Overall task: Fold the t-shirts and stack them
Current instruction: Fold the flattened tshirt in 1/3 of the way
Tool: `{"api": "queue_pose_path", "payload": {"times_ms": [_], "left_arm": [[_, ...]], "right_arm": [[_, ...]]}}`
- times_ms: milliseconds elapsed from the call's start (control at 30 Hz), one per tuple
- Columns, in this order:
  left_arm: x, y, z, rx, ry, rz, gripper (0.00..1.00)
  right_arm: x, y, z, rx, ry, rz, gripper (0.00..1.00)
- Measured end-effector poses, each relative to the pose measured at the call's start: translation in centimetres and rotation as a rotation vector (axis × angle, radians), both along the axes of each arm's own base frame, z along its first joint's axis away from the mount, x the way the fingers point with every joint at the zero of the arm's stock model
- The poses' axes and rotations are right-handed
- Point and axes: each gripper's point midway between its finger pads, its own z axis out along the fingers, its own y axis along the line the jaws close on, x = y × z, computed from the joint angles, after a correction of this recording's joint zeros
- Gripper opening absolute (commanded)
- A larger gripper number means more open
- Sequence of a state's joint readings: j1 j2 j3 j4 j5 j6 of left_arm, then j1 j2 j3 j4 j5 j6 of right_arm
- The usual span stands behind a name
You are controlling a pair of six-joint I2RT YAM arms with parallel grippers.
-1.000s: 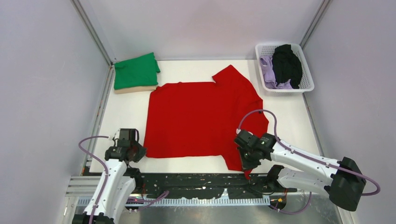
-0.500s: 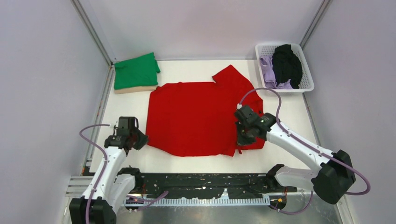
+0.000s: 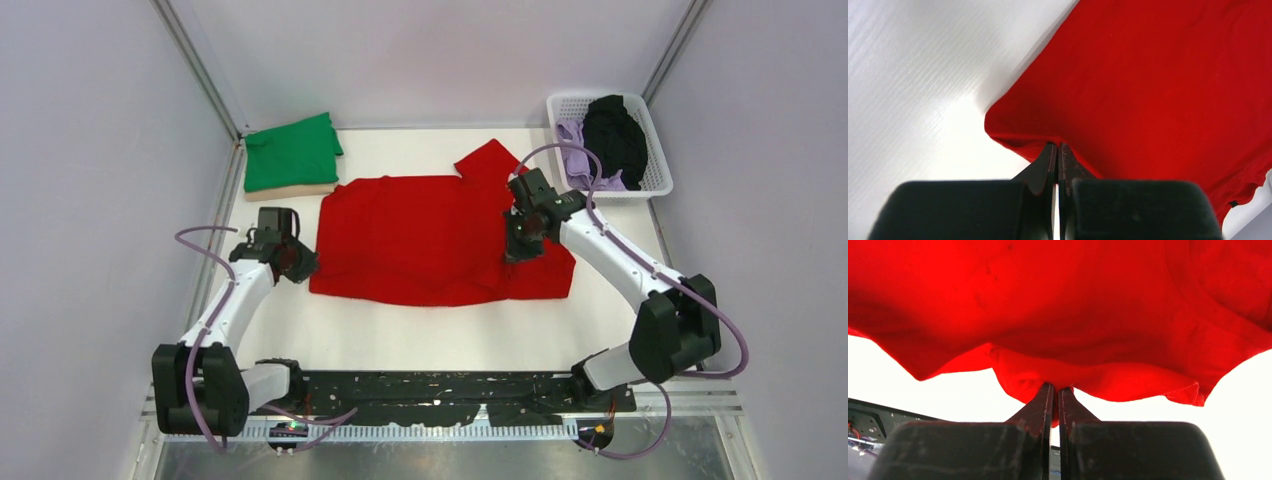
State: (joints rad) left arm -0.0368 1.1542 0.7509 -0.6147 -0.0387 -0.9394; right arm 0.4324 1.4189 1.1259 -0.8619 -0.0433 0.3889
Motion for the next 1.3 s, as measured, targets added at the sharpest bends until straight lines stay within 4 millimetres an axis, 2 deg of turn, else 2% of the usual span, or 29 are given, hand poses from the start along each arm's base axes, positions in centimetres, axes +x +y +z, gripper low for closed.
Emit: {"api": "queue_pose_path", "payload": {"times_ms": [233, 400, 433, 467, 533, 567, 600, 633, 700, 733, 767, 800, 867, 900, 1000, 1100, 1200, 1300], "left_arm": [[2.3, 1.1, -0.6, 0.02, 0.021, 0.036, 0.0], [4.4, 1.1, -1.7, 0.025, 0.042, 0.034, 0.0], [4.9, 1.1, -1.9, 0.027, 0.046, 0.034, 0.04], [5.3, 1.2, -2.1, 0.029, 0.05, 0.034, 0.16], [6.2, 1.4, -2.5, 0.044, 0.06, 0.035, 0.57], [6.6, 1.6, -2.6, 0.052, 0.062, 0.035, 0.73], [6.9, 1.9, -2.6, 0.059, 0.062, 0.038, 0.9], [7.4, 2.3, -2.4, 0.069, 0.059, 0.041, 0.98], [8.5, 3.2, -1.7, 0.084, 0.041, 0.06, 0.99], [9.0, 3.4, -1.1, 0.086, 0.025, 0.071, 1.0], [9.6, 3.7, -0.4, 0.093, 0.004, 0.077, 0.99], [10.1, 4.0, 0.3, 0.098, -0.017, 0.079, 0.99], [10.5, 4.0, 1.3, 0.101, -0.045, 0.071, 0.99], [10.5, 3.8, 1.6, 0.095, -0.054, 0.064, 1.0], [10.2, 2.7, 2.5, 0.055, -0.08, 0.013, 1.0], [9.4, 0.7, 2.4, 0.005, -0.08, -0.059, 1.0], [7.9, -1.8, 1.1, -0.023, -0.05, -0.151, 1.0], [6.0, -4.3, -0.6, -0.058, -0.014, -0.23, 1.0]], "right_arm": [[4.4, -0.5, -0.1, -0.001, 0.002, -0.014, 0.1], [7.4, -0.9, -1.6, -0.01, 0.018, -0.024, 0.14], [7.9, -1.0, -1.9, -0.014, 0.022, -0.028, 0.16], [8.7, -1.2, -2.4, -0.021, 0.029, -0.034, 0.28], [11.2, -1.7, -3.2, -0.049, 0.022, -0.054, 0.4], [12.4, -2.0, -3.5, -0.066, 0.014, -0.067, 0.44], [14.4, -2.7, -3.8, -0.098, 0.0, -0.083, 0.54], [16.1, -3.1, -3.9, -0.118, -0.025, -0.098, 0.6], [20.0, -4.3, -3.6, -0.169, -0.086, -0.139, 0.75], [21.6, -4.7, -3.0, -0.186, -0.124, -0.154, 0.86], [22.6, -5.2, -2.4, -0.197, -0.155, -0.166, 0.97], [23.2, -5.6, -1.7, -0.201, -0.186, -0.171, 1.0], [22.9, -5.9, -0.3, -0.177, -0.236, -0.176, 0.96], [22.1, -5.9, 0.2, -0.165, -0.243, -0.171, 0.96], [17.6, -4.6, 1.4, -0.063, -0.252, -0.123, 0.95], [12.7, -2.4, 1.9, 0.039, -0.246, -0.05, 0.95], [9.2, 0.1, 0.6, 0.105, -0.207, 0.028, 0.96], [6.7, 2.0, -2.1, 0.13, -0.137, 0.084, 0.96]]}}
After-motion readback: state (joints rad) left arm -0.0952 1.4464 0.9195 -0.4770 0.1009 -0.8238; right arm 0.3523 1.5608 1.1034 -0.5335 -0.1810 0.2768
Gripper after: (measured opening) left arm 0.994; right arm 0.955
